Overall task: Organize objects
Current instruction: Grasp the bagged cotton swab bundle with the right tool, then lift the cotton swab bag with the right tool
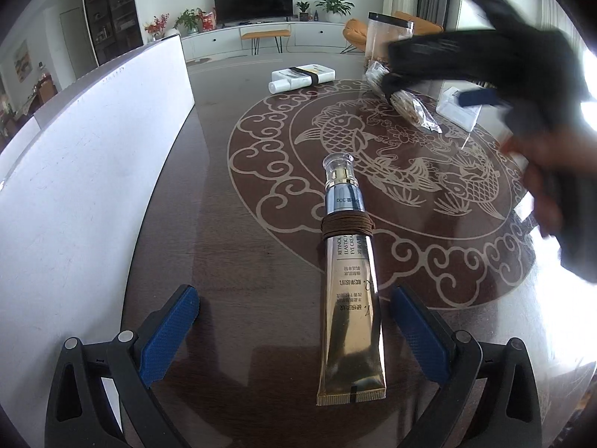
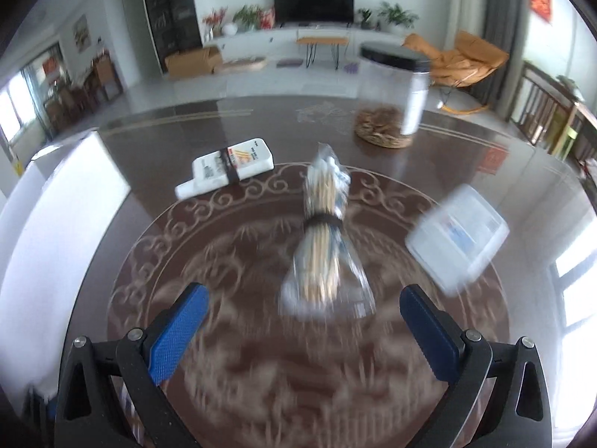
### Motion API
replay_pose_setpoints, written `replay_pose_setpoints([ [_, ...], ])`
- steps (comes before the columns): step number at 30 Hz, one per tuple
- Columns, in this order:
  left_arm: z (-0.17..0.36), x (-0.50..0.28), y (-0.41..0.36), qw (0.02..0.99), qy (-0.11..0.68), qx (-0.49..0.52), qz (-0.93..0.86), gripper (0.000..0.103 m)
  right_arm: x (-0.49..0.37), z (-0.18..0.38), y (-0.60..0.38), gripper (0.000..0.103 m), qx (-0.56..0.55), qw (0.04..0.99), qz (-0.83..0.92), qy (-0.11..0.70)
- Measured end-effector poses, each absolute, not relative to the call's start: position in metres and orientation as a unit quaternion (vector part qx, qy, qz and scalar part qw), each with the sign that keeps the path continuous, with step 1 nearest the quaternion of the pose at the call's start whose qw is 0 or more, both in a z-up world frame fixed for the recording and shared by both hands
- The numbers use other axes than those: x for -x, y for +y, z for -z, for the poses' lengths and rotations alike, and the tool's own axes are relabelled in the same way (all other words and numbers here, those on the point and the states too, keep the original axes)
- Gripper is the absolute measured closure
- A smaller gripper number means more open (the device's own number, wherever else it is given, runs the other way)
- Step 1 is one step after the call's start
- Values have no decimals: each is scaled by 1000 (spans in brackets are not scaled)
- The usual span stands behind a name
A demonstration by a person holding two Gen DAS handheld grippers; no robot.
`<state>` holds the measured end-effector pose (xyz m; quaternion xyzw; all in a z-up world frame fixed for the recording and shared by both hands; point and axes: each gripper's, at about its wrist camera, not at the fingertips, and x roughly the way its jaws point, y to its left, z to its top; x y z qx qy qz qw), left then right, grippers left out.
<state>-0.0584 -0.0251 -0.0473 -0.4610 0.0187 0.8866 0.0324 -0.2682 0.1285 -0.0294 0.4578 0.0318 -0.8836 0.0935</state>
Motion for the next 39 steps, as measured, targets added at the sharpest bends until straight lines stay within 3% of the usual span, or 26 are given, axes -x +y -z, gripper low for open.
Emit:
replay_pose_setpoints([
  [5, 47, 58, -25, 32, 19, 461, -887, 0, 313, 58, 119, 1, -499, 88, 861, 48],
  [7, 47, 58, -25, 32, 19, 461, -887, 0, 321, 68, 115, 12, -510, 93, 854, 50],
  [9, 47, 58, -25, 32, 19, 461, -887, 0, 317, 65, 112, 41, -487, 96, 866, 55],
  [11, 47, 56, -25, 31, 19, 460, -887, 0, 310, 62, 114, 57, -479, 95, 871, 55],
  [13, 47, 56, -24, 31, 19, 460, -887, 0, 297, 61, 119, 64, -478, 96, 872, 47],
  [20, 47, 57, -25, 31, 19, 460, -887, 0, 207, 63, 138, 64, -483, 61, 874, 12],
  [28, 47, 57, -24, 30, 19, 460, -887, 0, 60, 56, 171, 64, -497, -30, 863, -88],
  [31, 47, 57, -24, 30, 19, 460, -887, 0, 33, 53, 164, 63, -485, -49, 870, -67],
  [34, 48, 57, -24, 30, 19, 460, -887, 0, 29, 54, 164, 46, -474, -54, 876, -67],
  [36, 48, 57, -24, 30, 19, 460, -887, 0, 29, 53, 167, 27, -466, -54, 880, -79],
  [39, 48, 57, -24, 30, 19, 460, -887, 0, 33, 55, 170, 25, -465, -55, 879, -85],
])
